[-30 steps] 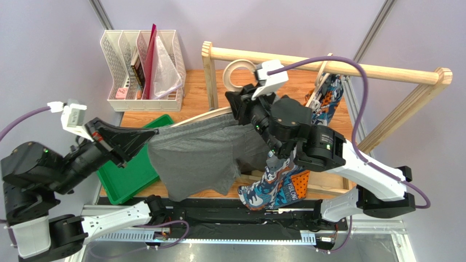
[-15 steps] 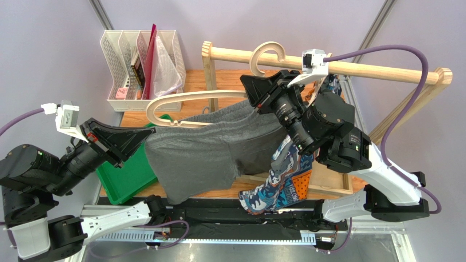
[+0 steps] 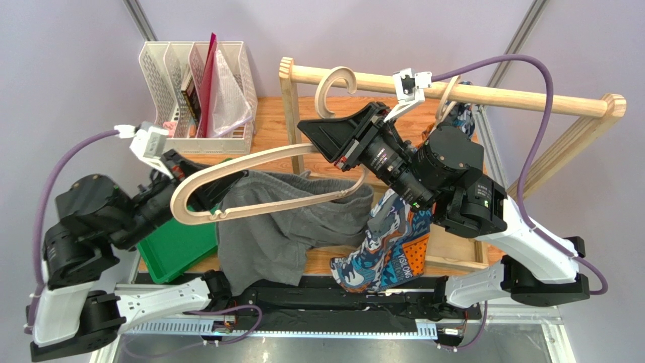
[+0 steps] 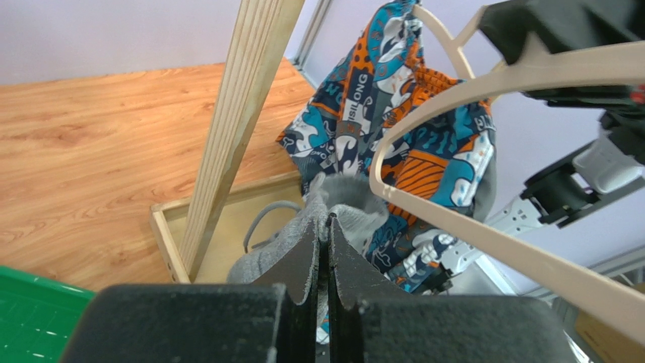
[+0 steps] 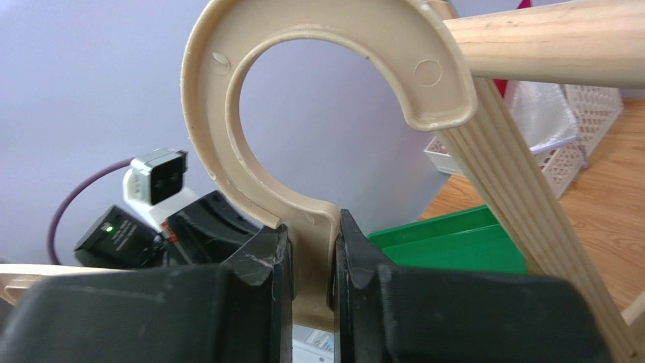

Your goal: Remove the shorts from the hanger

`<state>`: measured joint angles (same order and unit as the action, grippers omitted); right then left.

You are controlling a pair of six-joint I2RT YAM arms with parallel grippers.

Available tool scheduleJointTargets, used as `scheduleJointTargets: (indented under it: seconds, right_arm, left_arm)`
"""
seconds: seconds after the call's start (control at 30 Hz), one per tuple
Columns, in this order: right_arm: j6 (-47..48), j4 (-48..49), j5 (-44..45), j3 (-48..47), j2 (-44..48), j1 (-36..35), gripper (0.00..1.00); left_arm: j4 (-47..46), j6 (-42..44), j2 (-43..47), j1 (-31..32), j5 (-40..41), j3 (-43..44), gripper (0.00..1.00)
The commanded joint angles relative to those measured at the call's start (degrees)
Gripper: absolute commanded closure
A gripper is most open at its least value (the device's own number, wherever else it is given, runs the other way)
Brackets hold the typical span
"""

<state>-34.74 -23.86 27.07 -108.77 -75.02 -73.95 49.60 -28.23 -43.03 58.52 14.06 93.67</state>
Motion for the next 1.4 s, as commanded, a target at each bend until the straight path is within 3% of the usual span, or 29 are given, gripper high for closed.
scheduleJointTargets:
  seconds: [0.0, 0.13, 0.3, 0.4, 0.53, 0.63, 0.7, 0.9, 1.1, 1.27, 1.37]
  right_arm:
    - [-1.6, 6.2, -5.1, -2.0, 1.6, 0.1, 1.0]
    - [-1.7, 7.1, -8.3, -3.1, 2.0, 0.0, 1.0]
    - [1.9, 3.6, -5.3, -5.0, 2.5, 0.0, 1.0]
    - [4.2, 3.8, -1.8, -2.6, 5.2, 0.0, 1.0]
    - [7.0, 4.7, 1.3, -0.8, 8.0, 0.1, 1.0]
    - [7.8, 4.1, 2.6, -0.8, 8.7, 0.0, 1.0]
    - [8.5, 3.8, 2.8, -0.9, 8.7, 0.0, 1.0]
    - [10.7, 1.2, 3.1, -2.6, 7.6, -0.1, 1.0]
    - [15.1, 0.7, 5.3, -2.3, 7.6, 0.0, 1.0]
    - [17.3, 0.7, 5.7, -2.5, 7.2, 0.0, 1.0]
    - [18.1, 0.8, 5.4, -2.3, 7.0, 0.1, 1.0]
  left_arm:
    - [-2.7, -0.3, -4.9, 0.2, 2.9, 4.1, 1.0]
    - [0.0, -0.6, -7.8, 0.0, 5.6, 6.6, 1.0]
    - [5.1, 1.1, -10.8, 0.1, 9.4, 11.3, 1.0]
    - [10.9, 5.9, -13.8, 0.1, 14.2, 18.2, 1.0]
    - [22.4, 11.5, -19.9, -0.3, 23.2, 34.7, 1.0]
    - [23.8, 15.6, -23.3, -0.4, 26.5, 46.4, 1.0]
    - [19.9, 21.2, -22.6, -0.4, 26.9, 48.8, 1.0]
    - [-11.0, 38.4, -16.9, -0.3, 28.6, 41.5, 1.0]
    - [-15.8, 53.9, -26.0, -0.3, 30.8, 50.1, 1.0]
    - [-22.9, 61.7, -25.1, -0.3, 34.9, 44.7, 1.0]
    - [-24.8, 60.8, -22.1, -0.3, 35.2, 39.7, 1.0]
